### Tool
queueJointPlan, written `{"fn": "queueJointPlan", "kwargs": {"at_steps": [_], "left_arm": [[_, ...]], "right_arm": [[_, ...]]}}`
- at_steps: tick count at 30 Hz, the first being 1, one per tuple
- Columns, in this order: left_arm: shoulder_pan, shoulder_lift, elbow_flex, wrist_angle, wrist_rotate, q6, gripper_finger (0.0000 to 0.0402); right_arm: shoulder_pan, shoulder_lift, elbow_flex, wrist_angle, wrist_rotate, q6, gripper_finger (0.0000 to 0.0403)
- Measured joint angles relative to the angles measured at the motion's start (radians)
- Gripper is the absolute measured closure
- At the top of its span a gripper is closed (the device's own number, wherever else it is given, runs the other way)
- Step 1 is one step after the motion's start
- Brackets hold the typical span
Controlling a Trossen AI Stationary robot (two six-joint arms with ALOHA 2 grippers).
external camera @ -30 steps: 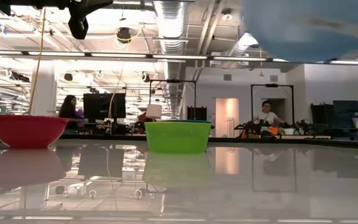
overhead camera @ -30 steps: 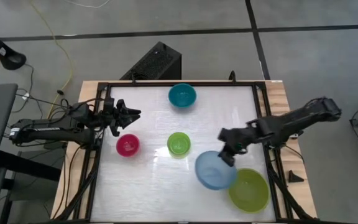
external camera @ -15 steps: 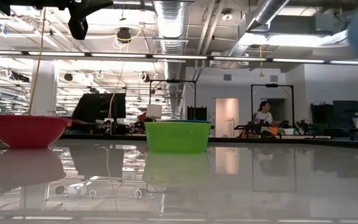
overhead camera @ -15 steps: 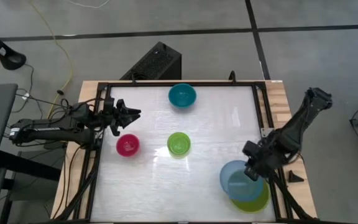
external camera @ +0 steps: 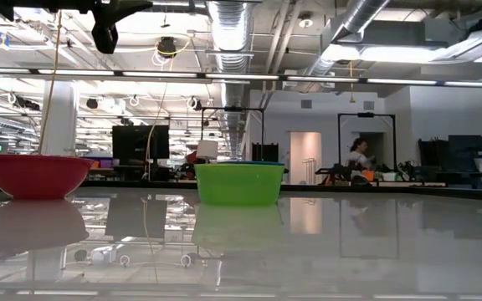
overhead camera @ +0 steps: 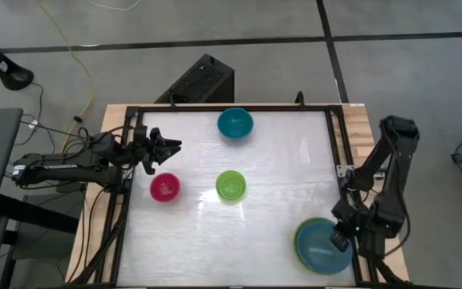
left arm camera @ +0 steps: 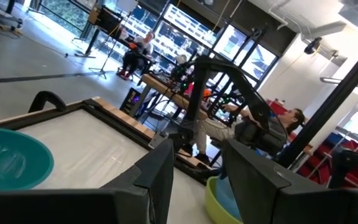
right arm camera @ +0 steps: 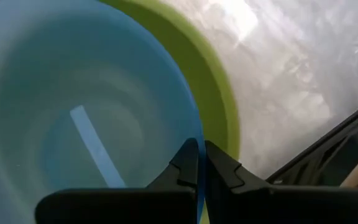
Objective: Nest bowls inside each other
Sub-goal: Stack the light blue bowl on the green bowl
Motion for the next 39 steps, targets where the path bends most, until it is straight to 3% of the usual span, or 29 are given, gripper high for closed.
{"fn": "queueJointPlan", "kwargs": {"at_steps": [10, 17, 24, 27, 39], "left_arm": [[0.0, 0.0, 0.0, 0.004, -0.034, 0.003, 0.0269], [0.0, 0.0, 0.0, 0.005, -0.034, -0.024, 0.0269], [0.0, 0.0, 0.0, 0.006, -0.034, -0.025, 0.0269], [0.0, 0.0, 0.0, 0.005, -0.034, -0.024, 0.0269], [0.0, 0.0, 0.0, -0.078, -0.034, 0.0, 0.0269]], "right_arm": [[-0.045, 0.179, 0.002, -0.019, 0.012, 0.058, 0.037], [-0.058, 0.26, 0.001, 0.048, 0.043, 0.068, 0.0301], [-0.062, 0.22, 0.001, 0.031, 0.09, 0.073, 0.018], [-0.062, 0.188, 0.001, 0.024, 0.113, 0.082, 0.0149], [-0.062, 0.042, 0.001, -0.067, 0.245, 0.102, 0.0138]]}}
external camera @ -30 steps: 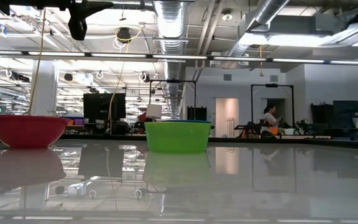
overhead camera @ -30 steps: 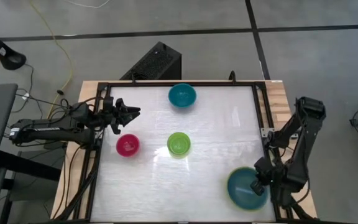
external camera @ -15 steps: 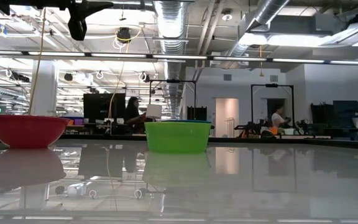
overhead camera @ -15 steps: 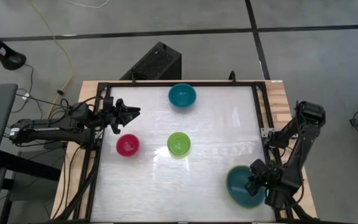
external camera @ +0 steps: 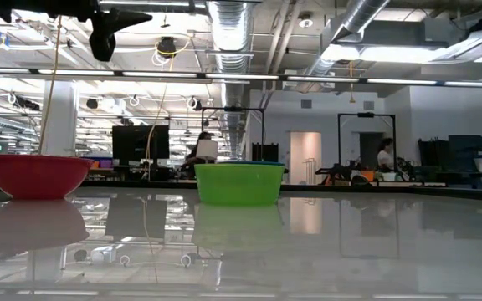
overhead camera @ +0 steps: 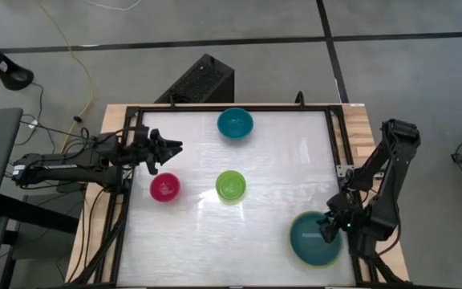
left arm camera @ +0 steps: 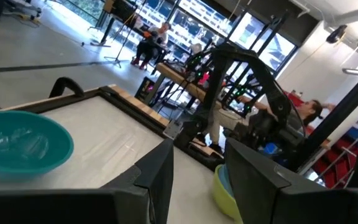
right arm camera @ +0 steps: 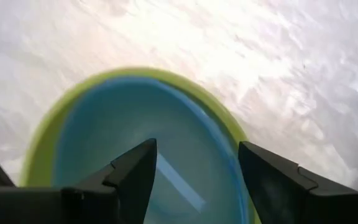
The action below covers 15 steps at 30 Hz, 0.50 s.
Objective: Nest bowls inside each other
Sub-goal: Stack the light blue bowl on the green bowl, then stack the blue bowl on the light blue bowl
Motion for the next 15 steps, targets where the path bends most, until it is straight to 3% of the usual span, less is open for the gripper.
{"fn": "queueJointPlan", "kwargs": {"at_steps": [8, 15], "left_arm": [[0.0, 0.0, 0.0, -0.025, 0.0, 0.003, 0.0269], [0.0, 0.0, 0.0, -0.089, -0.018, 0.014, 0.0269]], "right_arm": [[0.0, -0.066, 0.0, -0.002, 0.076, -0.022, 0.0138], [-0.075, -0.168, 0.0, 0.059, 0.388, -0.145, 0.0138]]}}
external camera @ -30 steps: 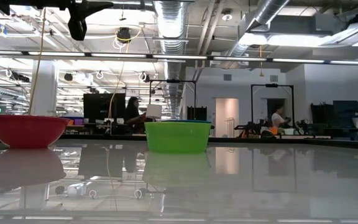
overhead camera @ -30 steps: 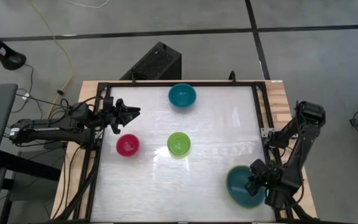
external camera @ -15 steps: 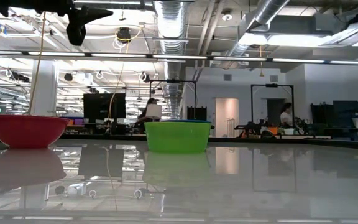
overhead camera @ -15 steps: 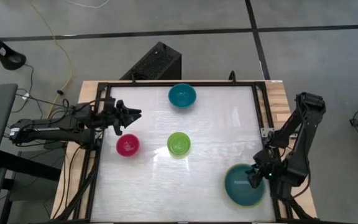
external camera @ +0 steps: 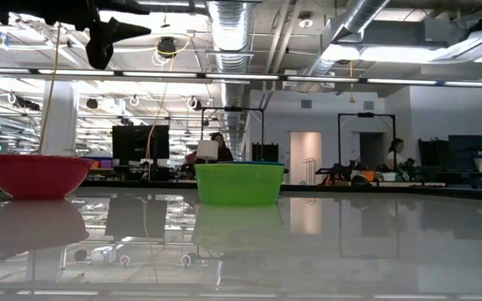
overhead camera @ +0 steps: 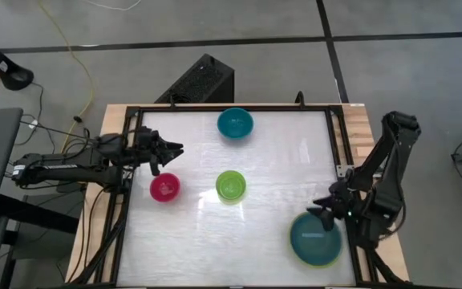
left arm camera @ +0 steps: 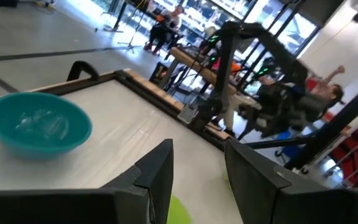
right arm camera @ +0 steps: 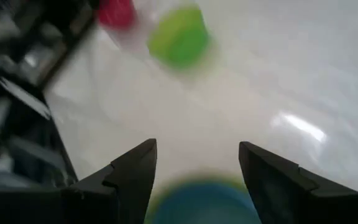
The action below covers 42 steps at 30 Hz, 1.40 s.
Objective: Nest bowls inside each other
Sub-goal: Stack the blue bowl on the light blue bowl
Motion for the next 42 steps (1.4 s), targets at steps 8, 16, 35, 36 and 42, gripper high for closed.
{"fn": "queueJointPlan", "kwargs": {"at_steps": [8, 16, 35, 36, 42], "left_arm": [[0.0, 0.0, 0.0, -0.002, -0.016, 0.0, 0.0269], [0.0, 0.0, 0.0, 0.01, -0.043, 0.01, 0.0269], [0.0, 0.0, 0.0, 0.013, -0.043, -0.028, 0.0269], [0.0, 0.0, 0.0, 0.013, -0.043, -0.036, 0.0269], [0.0, 0.0, 0.0, 0.011, -0.049, -0.091, 0.0269]], "right_arm": [[-0.291, -0.157, 0.0, 0.266, 0.126, -0.551, 0.0138], [-0.722, -0.19, 0.0, 0.674, -0.28, -1.224, 0.0138], [-1.415, 0.261, 0.0, 1.214, -1.228, -1.889, 0.0138], [-1.424, 0.279, 0.0, 1.223, -1.228, -1.93, 0.0138], [-1.515, 0.406, 0.001, 1.217, -1.232, -2.074, 0.0138]]}}
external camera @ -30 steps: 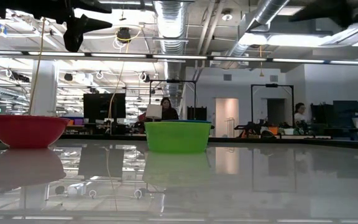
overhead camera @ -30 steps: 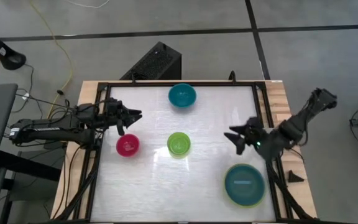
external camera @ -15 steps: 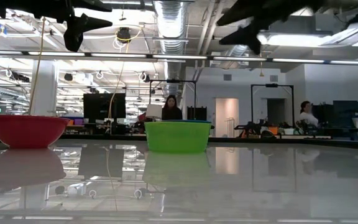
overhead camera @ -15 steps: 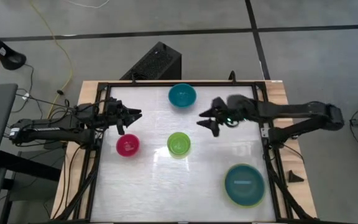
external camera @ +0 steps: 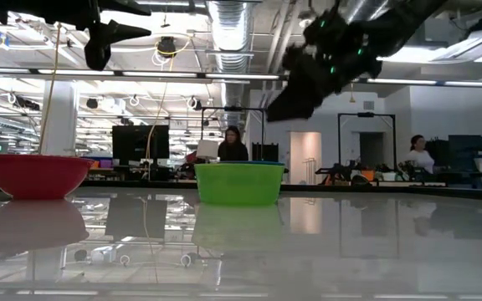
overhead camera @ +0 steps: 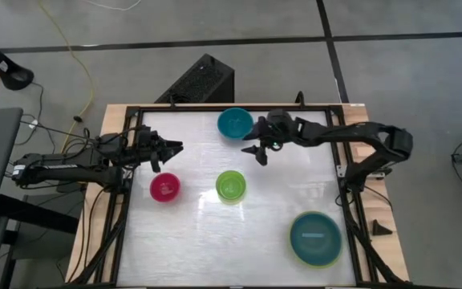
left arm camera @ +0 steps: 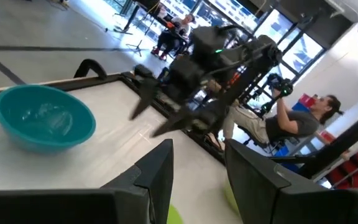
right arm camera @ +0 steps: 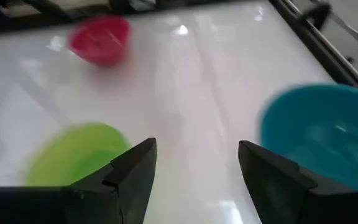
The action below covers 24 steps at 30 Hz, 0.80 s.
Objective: Nest bowls inside each other
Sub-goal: Stack the blue bowl on the light blue bowl
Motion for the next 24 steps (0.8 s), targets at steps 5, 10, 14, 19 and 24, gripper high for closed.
{"fn": "queueJointPlan", "kwargs": {"at_steps": [5, 10, 14, 19, 24], "left_arm": [[0.0, 0.01, 0.0, 0.007, -0.102, -0.059, 0.0269], [0.0, 0.054, 0.0, 0.022, -0.163, -0.088, 0.0269], [-0.001, 0.113, 0.0, 0.05, -0.17, -0.124, 0.0269], [-0.004, 0.201, 0.0, 0.118, -0.161, -0.149, 0.0269], [-0.006, 0.283, 0.0, 0.235, -0.155, -0.144, 0.0269]], "right_arm": [[-0.088, 0.107, 0.033, -0.012, -0.055, -0.112, 0.0138], [-0.141, 0.217, 0.148, -0.06, -0.108, -0.212, 0.0138], [-0.16, 0.324, 0.273, -0.154, -0.143, -0.249, 0.0138], [-0.154, 0.462, 0.442, -0.357, -0.156, -0.312, 0.0138], [-0.144, 0.561, 0.579, -0.527, -0.078, -0.325, 0.0157]]}}
